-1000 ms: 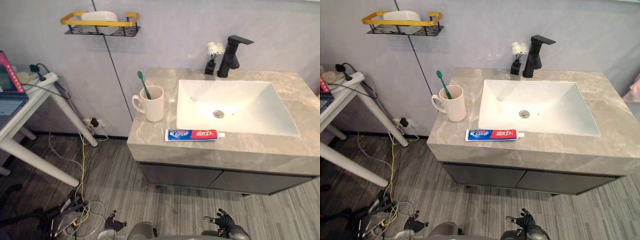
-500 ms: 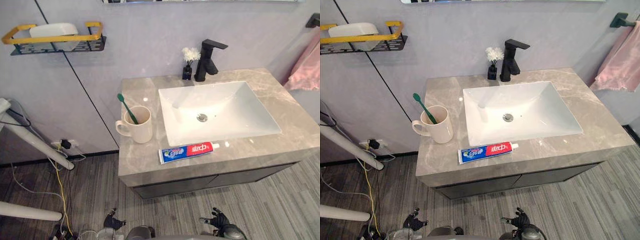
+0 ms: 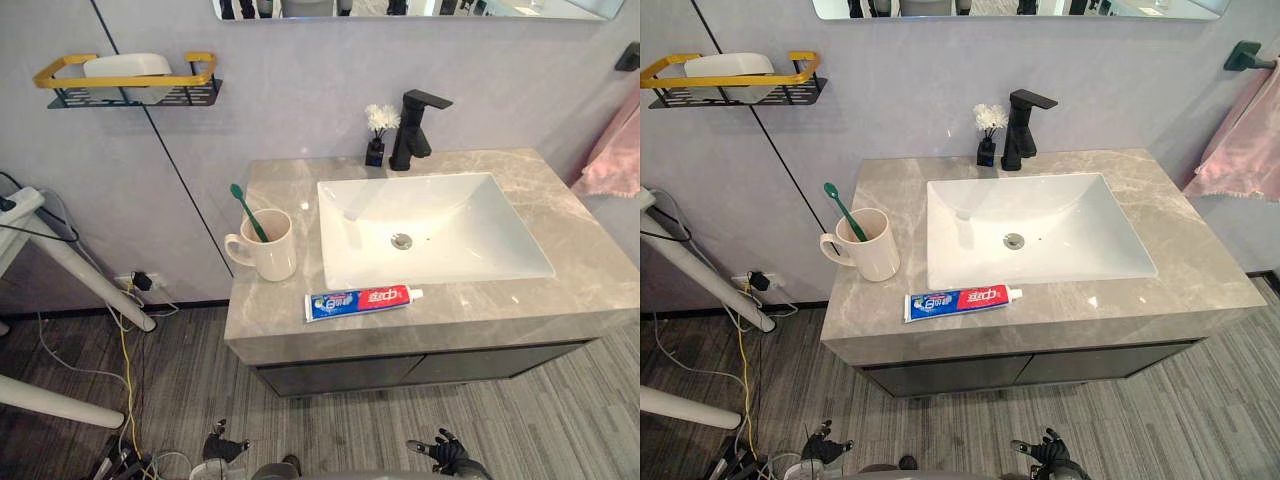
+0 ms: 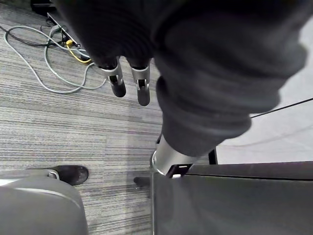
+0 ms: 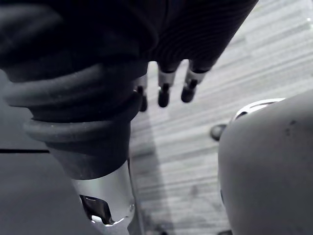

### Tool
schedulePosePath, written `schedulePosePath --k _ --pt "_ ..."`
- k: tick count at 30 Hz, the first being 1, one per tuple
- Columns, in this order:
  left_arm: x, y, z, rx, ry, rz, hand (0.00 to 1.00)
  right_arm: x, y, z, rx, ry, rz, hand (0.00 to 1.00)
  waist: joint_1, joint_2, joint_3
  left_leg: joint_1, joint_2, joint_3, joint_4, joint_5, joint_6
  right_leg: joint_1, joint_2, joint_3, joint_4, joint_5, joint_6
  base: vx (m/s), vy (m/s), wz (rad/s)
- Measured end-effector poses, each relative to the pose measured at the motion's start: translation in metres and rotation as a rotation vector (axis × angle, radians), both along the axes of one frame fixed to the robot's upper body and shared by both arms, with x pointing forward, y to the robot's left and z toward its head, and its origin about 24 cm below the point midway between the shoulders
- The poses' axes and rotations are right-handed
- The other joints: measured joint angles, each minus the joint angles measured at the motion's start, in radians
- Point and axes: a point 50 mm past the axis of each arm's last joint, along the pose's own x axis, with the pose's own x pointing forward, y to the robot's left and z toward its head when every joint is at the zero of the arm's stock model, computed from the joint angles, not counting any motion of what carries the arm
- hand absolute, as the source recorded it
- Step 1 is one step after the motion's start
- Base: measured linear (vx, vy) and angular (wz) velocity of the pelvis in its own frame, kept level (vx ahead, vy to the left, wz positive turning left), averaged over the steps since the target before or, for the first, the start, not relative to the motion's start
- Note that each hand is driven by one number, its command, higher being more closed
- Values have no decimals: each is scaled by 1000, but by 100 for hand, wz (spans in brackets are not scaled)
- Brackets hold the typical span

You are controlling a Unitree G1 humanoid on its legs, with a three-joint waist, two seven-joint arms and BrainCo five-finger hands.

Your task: Organize washtable

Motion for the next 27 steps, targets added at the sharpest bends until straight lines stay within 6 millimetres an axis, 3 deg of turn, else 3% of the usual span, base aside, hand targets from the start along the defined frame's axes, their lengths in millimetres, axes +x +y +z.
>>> schedulePosePath --k 8,9,10,18,27 --pt "0 7 2 9 -2 -53 0 -5 4 -3 8 24 23 0 -1 -38 -18 45 -11 6 -47 0 1 38 1 12 -47 27 -16 61 27 -4" --pt "0 7 1 6 -1 -50 0 -6 4 -3 8 27 24 0 0 -37 -19 52 -12 9 -56 1 2 38 1 13 -49 27 -16 8 20 -7" --pt "-1 2 0 -20 4 -52 0 -23 -11 -4 -55 74 109 0 -4 -10 9 127 -22 11 -196 64 5 53 4 12 -62 16 -32 5 5 -4" --pt "-5 3 -2 -37 11 -18 0 -26 -11 -5 -50 87 101 0 -4 -11 8 132 -22 1 -196 65 5 71 4 5 -62 16 -32 0 -1 3" --pt "-31 7 -11 -139 91 171 0 -45 -12 -10 4 143 -59 0 0 -11 8 169 -22 -2 -196 69 4 102 2 0 -62 15 -29 -48 -30 -1"
